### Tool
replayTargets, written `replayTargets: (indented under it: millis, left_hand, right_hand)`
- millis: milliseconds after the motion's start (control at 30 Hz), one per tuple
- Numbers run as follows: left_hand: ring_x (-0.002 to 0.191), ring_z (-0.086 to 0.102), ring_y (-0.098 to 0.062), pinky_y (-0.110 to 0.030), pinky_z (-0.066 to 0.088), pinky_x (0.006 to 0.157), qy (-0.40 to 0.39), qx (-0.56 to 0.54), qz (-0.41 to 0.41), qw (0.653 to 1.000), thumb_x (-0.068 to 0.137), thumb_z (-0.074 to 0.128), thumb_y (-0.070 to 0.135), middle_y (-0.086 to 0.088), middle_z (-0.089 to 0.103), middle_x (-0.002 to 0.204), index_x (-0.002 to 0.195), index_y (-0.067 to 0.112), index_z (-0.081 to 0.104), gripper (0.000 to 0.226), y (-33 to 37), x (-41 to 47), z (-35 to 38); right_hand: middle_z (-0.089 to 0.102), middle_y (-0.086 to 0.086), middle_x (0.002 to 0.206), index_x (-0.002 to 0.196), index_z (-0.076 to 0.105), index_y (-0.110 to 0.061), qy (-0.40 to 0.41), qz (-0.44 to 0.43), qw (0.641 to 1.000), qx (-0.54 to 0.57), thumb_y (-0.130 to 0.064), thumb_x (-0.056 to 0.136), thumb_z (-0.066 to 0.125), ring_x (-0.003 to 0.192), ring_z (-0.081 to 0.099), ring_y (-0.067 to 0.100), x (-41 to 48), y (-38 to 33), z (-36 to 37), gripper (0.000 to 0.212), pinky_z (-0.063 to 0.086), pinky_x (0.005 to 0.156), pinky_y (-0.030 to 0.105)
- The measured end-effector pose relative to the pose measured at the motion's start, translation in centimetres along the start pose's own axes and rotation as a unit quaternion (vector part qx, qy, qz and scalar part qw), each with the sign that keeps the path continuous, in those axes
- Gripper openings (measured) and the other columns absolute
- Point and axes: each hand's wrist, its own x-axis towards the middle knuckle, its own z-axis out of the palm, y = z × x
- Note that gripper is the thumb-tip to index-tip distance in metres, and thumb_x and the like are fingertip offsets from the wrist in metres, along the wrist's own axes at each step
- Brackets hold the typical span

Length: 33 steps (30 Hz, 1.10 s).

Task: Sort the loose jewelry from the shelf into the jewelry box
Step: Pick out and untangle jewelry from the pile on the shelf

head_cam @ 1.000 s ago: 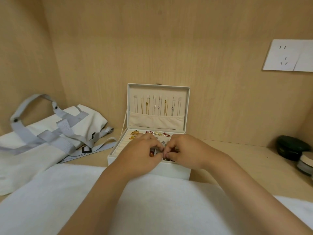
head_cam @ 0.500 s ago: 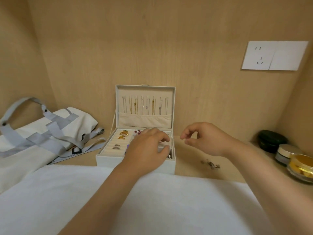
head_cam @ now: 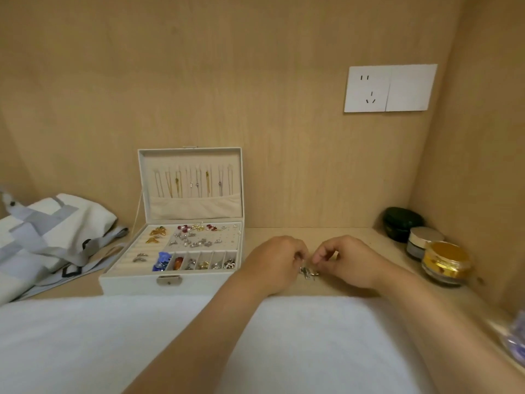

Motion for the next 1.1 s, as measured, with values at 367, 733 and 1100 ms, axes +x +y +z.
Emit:
replayTargets:
  millis: [367, 733, 1100]
  left_hand:
    - [0.102, 0.053, -0.014, -0.026, 0.043, 0.089, 0.022, -0.023, -0.008, 0.999, 0.090, 0.064, 0.017, 0.004, 0.062, 0.099, 0.101, 0.024, 0.072, 0.016, -1.8, -0.6, 2.6]
    - [0.095, 0.056, -0.010, -0.033, 0.049, 0.089, 0.058, -0.075, -0.032, 0.995, 0.086, 0.059, 0.000, 0.011, 0.062, 0.093, 0.100, 0.027, 0.069, 0.032, -2.3, -0.7, 3.2]
    - [0.080, 0.066, -0.004, -0.023, 0.054, 0.079, 0.081, -0.222, -0.027, 0.971, 0.085, 0.068, 0.009, 0.013, 0.070, 0.088, 0.104, 0.029, 0.072, 0.028, -0.9, -1.2, 2.4]
  right_hand:
    - [0.066, -0.027, 0.069, 0.071, 0.073, -0.028, -0.014, 0.038, 0.999, -0.026, -0.049, 0.072, 0.081, 0.069, 0.060, -0.002, 0.6, 0.0, 1.4, 0.023, 0.048, 0.067, 0.021]
    - [0.073, -0.015, 0.076, 0.073, 0.076, -0.027, 0.001, 0.021, 0.999, 0.025, -0.016, 0.086, 0.070, 0.074, 0.062, -0.001, 1.1, 1.0, 1.5, 0.018, 0.050, 0.077, 0.020]
    - [0.065, -0.013, 0.065, 0.077, 0.073, -0.017, -0.002, 0.005, 0.986, 0.164, -0.019, 0.095, 0.066, 0.061, 0.052, -0.001, 0.8, 0.4, 1.4, 0.020, 0.043, 0.064, 0.013]
